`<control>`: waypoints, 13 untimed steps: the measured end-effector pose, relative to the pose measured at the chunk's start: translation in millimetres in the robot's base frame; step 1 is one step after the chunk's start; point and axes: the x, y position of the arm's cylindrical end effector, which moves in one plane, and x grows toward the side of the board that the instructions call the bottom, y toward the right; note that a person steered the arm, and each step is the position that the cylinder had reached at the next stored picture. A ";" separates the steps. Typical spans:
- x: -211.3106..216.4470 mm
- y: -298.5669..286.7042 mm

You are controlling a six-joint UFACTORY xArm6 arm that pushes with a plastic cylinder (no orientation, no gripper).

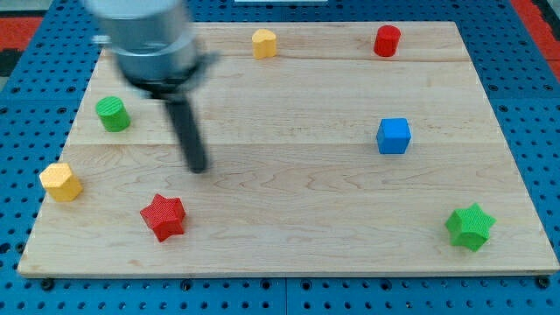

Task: Place the green star towards the bottom of the yellow hexagon

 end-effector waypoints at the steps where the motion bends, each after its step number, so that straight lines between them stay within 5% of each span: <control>1: 0.0 134.6; 2: 0.1 270.8; 3: 52.5 332.6; 4: 93.8 312.3; 6: 46.7 84.3; 8: 61.5 226.6; 9: 113.8 194.6; 11: 41.6 73.2; 12: 28.6 75.2; 13: 52.1 154.7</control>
